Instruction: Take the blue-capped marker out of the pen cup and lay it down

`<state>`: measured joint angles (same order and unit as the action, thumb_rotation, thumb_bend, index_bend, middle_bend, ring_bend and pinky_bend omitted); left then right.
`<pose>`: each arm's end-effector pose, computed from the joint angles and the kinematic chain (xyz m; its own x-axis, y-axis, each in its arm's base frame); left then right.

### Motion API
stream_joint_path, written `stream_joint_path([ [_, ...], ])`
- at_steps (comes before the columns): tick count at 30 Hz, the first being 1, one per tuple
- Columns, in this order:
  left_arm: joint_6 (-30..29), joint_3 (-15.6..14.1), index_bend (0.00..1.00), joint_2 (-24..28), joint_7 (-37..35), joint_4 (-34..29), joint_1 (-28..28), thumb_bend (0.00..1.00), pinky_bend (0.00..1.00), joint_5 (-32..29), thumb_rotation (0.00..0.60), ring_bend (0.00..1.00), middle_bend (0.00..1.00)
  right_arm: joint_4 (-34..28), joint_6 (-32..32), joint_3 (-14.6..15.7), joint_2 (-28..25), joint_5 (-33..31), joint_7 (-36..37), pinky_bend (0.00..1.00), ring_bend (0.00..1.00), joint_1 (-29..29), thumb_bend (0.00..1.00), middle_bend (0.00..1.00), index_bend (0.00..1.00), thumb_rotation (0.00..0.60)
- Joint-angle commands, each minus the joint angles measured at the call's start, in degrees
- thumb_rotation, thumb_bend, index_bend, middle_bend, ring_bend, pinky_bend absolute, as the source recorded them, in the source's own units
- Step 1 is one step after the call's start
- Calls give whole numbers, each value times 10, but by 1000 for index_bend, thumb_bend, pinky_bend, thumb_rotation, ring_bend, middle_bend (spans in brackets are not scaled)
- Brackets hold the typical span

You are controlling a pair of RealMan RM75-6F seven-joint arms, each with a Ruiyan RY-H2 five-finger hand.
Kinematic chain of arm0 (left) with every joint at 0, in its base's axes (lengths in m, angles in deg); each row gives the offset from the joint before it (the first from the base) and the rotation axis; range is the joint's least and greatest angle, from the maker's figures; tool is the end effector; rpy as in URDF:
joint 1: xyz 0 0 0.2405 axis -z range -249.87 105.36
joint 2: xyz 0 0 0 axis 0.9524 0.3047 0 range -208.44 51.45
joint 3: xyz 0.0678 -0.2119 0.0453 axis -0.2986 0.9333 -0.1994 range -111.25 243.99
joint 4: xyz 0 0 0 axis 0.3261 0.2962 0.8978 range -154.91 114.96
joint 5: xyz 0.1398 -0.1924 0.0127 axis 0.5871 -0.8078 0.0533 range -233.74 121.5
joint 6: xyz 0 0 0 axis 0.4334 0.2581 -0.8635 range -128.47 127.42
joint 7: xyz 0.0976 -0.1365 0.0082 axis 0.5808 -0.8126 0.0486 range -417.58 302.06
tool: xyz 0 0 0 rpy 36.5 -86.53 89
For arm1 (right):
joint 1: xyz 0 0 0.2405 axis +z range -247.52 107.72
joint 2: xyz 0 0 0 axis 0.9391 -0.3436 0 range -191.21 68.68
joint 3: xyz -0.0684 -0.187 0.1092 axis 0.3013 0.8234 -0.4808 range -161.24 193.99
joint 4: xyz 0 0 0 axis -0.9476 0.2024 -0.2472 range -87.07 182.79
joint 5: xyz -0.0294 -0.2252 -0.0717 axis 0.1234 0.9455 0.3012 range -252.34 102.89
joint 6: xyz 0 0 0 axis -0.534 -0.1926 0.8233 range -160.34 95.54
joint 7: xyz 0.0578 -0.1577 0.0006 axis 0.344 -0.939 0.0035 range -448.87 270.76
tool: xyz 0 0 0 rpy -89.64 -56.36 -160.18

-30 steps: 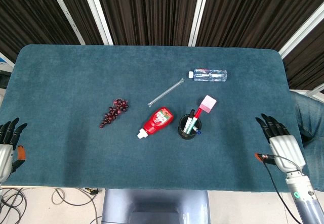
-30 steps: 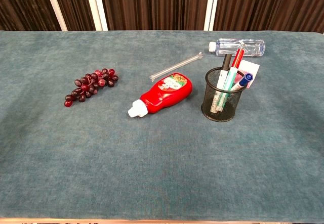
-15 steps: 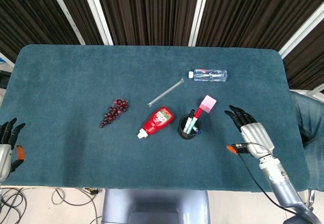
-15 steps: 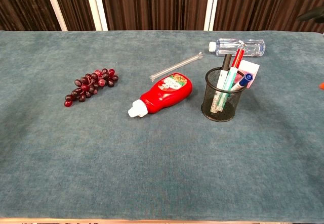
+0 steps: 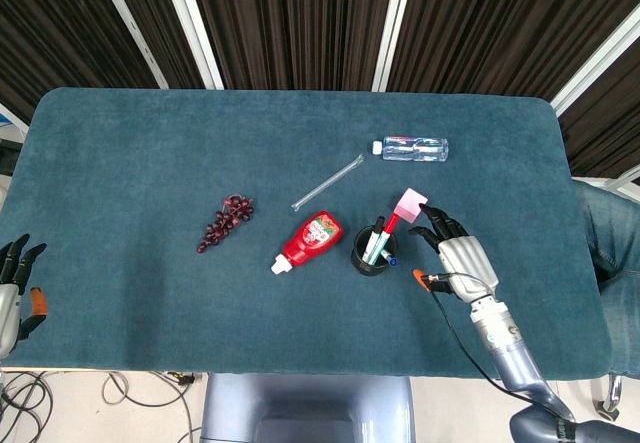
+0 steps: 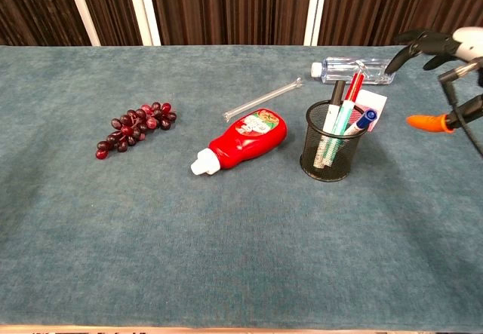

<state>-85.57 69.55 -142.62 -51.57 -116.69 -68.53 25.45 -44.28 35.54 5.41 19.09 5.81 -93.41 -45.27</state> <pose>-0.2939 0.1989 0.1176 0.4179 0.0182 0.9083 0.9052 0.0770 -0.4180 -0.1703 -0.3071 0.0175 0.2133 -0.1214 0.9694 -0.9445 -0.2793 0.1728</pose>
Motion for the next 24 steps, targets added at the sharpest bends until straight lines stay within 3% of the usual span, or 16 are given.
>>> stream_joint_path([
  [1, 1, 1, 108, 0, 0, -1, 0, 705, 77, -2, 600, 0, 0, 9, 6, -1, 17, -5, -9, 172, 77, 5, 381, 0, 342, 600],
  [11, 4, 2, 108, 2, -1, -6, 0, 705, 77, -8, 600, 0, 0, 10, 6, 8, 41, -7, -21, 172, 77, 12, 308, 0, 382, 600],
  [24, 8, 4, 108, 3, -1, -8, 1, 706, 77, -15, 600, 0, 0, 27, 11, 3, 73, -18, -39, 173, 77, 23, 345, 0, 467, 600],
])
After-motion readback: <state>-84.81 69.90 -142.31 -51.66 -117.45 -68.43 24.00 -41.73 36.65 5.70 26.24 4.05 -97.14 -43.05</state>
